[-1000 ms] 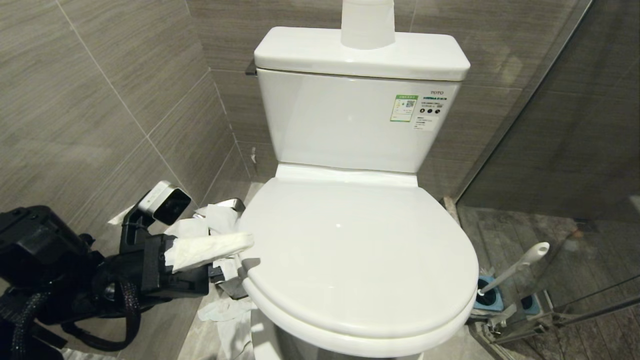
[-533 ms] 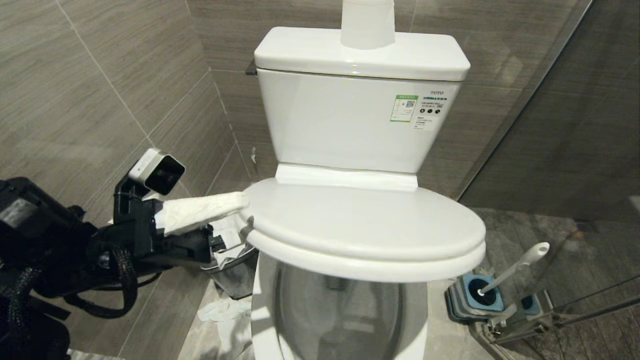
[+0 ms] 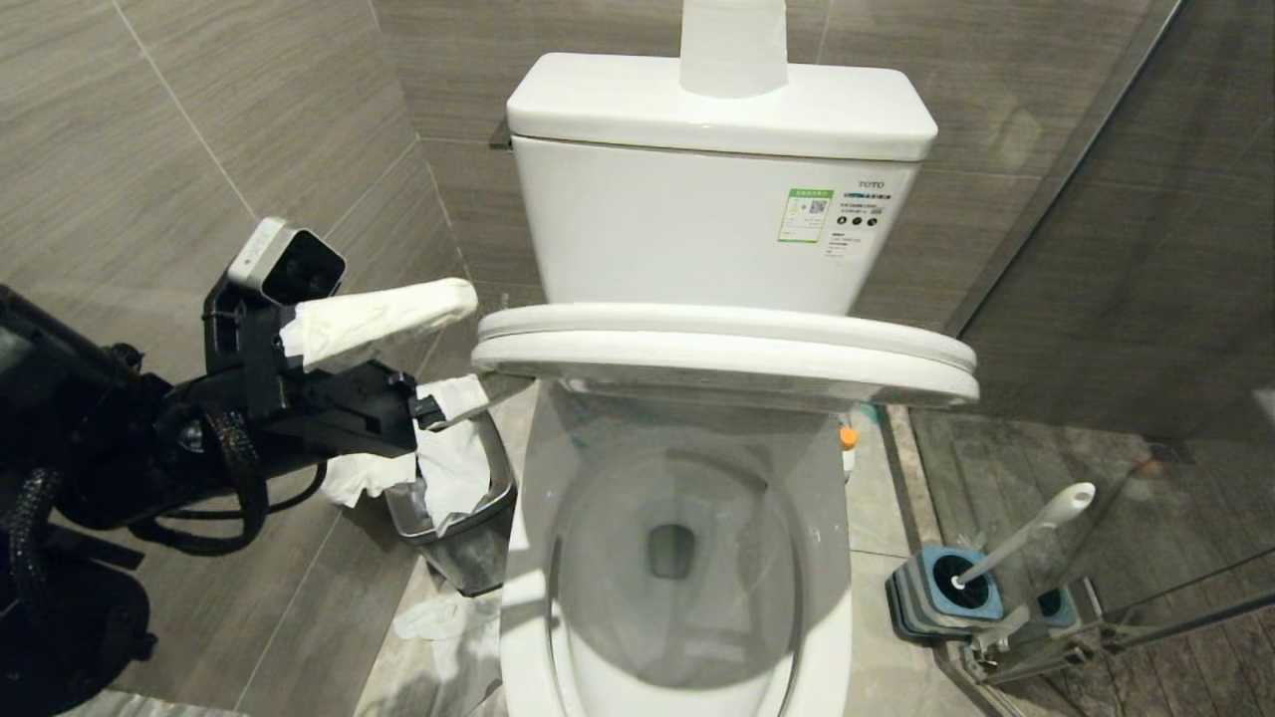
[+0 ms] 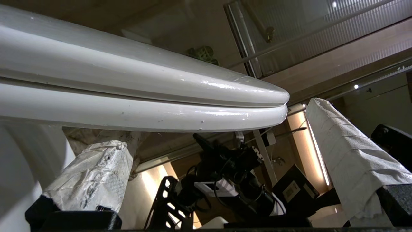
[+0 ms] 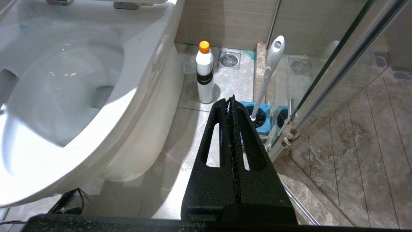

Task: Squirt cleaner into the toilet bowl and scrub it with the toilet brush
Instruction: Use the left hand to lift the toilet lid slightly

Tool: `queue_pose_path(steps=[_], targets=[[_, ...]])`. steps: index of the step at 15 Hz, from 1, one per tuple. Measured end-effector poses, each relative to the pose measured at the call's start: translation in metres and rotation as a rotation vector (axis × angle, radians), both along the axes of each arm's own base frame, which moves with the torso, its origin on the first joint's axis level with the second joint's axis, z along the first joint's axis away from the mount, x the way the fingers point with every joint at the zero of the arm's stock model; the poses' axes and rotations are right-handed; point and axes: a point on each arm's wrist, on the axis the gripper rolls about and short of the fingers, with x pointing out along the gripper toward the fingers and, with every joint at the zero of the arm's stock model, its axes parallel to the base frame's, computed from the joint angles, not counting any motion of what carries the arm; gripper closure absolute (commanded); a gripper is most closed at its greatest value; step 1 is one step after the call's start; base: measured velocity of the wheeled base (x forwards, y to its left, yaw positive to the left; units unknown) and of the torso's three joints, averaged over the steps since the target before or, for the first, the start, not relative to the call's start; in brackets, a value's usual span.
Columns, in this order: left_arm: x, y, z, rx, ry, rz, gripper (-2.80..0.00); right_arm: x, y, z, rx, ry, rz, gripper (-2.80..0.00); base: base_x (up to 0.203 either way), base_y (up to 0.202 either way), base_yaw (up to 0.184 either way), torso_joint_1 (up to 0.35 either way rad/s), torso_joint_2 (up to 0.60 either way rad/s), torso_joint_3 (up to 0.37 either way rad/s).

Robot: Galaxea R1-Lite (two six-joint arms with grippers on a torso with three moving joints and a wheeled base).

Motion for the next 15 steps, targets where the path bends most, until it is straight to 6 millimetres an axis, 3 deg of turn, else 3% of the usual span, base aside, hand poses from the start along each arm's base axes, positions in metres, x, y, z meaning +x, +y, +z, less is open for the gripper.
queue_pose_path(steps=[6,15], targets=[[0.019,-0.006,0.018,-0.056,-0.054,0.043,-2.80,0.000,0.000,0.000,0.000,0.000,0.000,0.00,0.000,0.000,0.000,0.000,0.00,0.000],[0.050,-0.016,0.029,-0.138,-0.080,0.136,-2.80,0.000,0.000,0.000,0.000,0.000,-0.001,0.00,0.000,0.000,0.000,0.000,0.00,0.000]])
